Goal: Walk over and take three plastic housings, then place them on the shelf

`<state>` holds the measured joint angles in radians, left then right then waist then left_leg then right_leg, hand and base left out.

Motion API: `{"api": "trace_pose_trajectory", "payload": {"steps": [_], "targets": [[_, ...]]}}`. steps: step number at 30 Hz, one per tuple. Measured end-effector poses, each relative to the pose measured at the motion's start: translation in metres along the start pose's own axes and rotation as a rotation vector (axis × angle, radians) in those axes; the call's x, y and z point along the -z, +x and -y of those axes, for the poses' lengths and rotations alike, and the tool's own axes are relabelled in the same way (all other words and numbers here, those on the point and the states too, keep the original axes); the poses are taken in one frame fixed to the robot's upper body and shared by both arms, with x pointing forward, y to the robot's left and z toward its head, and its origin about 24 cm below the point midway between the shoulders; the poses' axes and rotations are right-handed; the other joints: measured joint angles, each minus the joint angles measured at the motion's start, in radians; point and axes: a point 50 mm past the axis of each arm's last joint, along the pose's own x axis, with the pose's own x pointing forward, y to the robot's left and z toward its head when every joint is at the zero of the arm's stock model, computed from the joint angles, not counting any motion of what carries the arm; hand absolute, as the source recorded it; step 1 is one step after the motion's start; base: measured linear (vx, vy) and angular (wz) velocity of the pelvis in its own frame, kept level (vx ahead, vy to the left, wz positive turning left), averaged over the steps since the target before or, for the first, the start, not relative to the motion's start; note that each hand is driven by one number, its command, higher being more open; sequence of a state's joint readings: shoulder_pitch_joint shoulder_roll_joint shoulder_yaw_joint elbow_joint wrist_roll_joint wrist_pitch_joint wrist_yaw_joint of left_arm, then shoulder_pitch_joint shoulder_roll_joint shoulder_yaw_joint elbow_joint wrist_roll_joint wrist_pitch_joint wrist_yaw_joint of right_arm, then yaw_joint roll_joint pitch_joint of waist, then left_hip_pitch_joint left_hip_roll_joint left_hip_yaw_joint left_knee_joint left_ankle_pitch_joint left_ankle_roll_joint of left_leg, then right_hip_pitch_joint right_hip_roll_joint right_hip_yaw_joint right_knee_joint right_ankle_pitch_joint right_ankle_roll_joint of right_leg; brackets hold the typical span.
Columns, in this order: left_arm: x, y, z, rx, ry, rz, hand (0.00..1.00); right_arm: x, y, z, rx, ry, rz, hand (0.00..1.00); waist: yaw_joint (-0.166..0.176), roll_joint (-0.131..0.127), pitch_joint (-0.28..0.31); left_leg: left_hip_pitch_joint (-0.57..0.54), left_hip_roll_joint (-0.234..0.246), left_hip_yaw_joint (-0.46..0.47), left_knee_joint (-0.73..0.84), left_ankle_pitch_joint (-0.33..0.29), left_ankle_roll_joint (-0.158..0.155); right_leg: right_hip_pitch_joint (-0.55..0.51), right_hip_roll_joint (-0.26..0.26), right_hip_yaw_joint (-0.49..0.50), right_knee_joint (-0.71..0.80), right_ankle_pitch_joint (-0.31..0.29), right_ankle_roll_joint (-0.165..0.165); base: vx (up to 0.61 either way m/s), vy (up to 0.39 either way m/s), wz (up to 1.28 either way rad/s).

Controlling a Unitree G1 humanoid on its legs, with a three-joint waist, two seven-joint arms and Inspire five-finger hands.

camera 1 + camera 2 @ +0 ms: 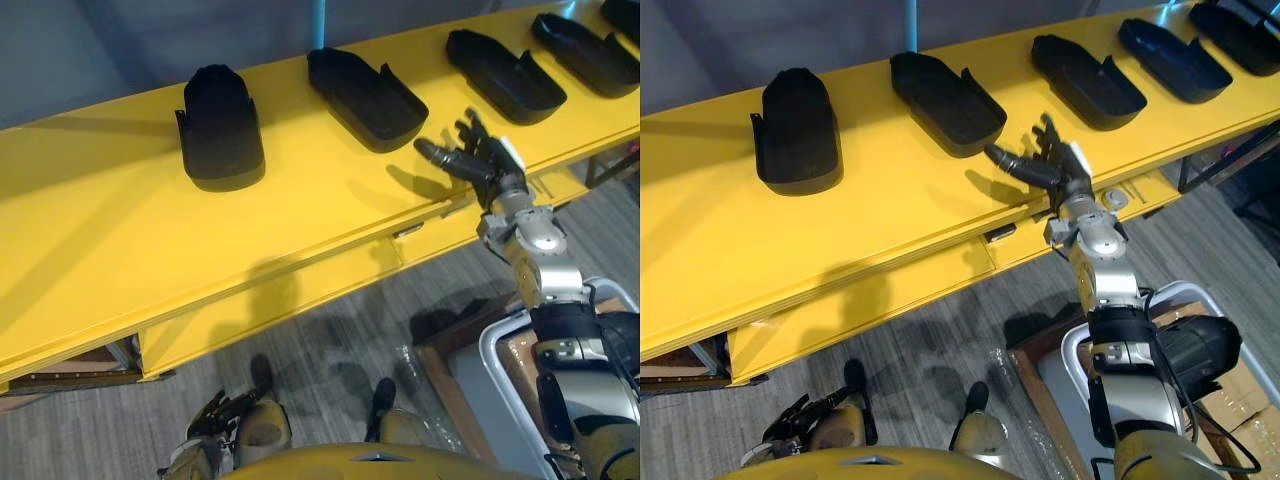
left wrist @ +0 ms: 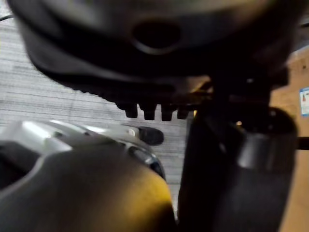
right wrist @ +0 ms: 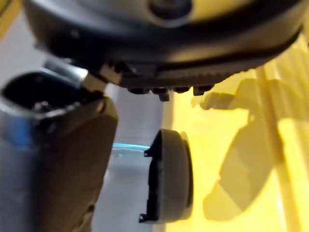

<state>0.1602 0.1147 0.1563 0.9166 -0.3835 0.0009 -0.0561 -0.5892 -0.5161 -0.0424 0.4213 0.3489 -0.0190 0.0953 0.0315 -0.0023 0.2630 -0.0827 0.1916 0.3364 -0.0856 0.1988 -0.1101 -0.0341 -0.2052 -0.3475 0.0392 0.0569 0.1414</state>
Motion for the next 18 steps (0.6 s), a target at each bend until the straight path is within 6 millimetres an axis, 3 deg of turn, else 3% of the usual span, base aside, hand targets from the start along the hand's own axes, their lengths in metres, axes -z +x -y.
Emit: {"api": "trace_pose_trajectory", "payload": {"steps": [3,9,15,18], "targets": [[-0.004,0.001,0.010,0.027,-0.011,0.021,1.00,-0.020,0.007,0.007,0.052,0.028,0.093,1.00,0.020,0.024,0.022,-0.004,0.002,0.004,0.000,0.003,0.003,-0.015,-0.001,0.007,0.015,-0.001,-0.001,-0.03,-0.001,-0.05],[-0.016,0.003,0.017,0.057,-0.011,0.064,1.00,-0.051,0.019,0.005,0.061,0.039,0.210,1.00,0.036,0.021,0.071,-0.003,0.004,0.006,0.001,0.004,0.005,-0.035,-0.007,0.012,0.056,-0.014,-0.008,-0.01,-0.003,-0.02],[-0.024,0.004,0.024,0.090,0.005,0.102,1.00,-0.056,0.021,0.003,0.018,0.037,0.230,1.00,0.050,0.024,0.080,-0.002,-0.006,-0.001,0.001,0.004,0.005,-0.059,-0.028,0.013,0.125,-0.054,-0.003,0.01,-0.009,0.05],[-0.032,0.004,0.033,0.120,0.013,0.134,1.00,-0.069,0.025,0.000,-0.044,-0.001,0.260,1.00,0.049,0.031,0.107,0.000,-0.011,0.000,0.001,0.004,0.007,-0.070,-0.040,0.015,0.155,-0.067,-0.001,0.00,0.000,0.00]]}}
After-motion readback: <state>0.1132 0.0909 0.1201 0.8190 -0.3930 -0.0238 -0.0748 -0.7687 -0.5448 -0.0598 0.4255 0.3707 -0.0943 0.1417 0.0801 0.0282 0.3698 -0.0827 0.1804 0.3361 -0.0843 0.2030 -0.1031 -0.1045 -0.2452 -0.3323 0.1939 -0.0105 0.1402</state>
